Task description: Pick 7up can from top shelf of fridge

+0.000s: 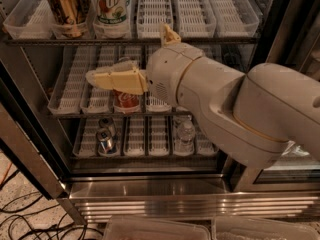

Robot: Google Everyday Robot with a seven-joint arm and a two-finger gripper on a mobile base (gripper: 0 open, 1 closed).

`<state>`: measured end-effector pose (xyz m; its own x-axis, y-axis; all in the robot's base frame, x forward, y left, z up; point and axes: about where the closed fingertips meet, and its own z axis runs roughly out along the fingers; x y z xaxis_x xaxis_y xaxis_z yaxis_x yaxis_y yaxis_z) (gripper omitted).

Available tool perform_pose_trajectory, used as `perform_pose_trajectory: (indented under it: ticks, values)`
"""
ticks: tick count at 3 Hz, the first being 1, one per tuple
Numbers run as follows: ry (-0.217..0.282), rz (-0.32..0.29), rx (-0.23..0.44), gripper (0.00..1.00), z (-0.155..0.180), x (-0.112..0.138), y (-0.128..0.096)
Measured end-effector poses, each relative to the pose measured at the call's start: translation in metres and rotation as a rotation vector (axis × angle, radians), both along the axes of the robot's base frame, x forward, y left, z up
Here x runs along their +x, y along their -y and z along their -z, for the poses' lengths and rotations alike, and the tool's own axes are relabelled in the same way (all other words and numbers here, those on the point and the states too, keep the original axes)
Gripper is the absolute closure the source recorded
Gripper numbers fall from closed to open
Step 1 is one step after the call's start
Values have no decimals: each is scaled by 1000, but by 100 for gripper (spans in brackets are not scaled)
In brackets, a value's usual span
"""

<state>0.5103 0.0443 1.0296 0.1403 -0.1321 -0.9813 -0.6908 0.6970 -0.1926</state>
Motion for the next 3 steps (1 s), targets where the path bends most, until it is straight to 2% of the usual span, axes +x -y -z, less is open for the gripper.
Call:
perform_pose_trajectory:
  ticks: [2, 3]
  values:
    - [-51, -45, 65, 0, 4, 5, -8]
    - [-60, -52, 89, 0, 1, 10, -12]
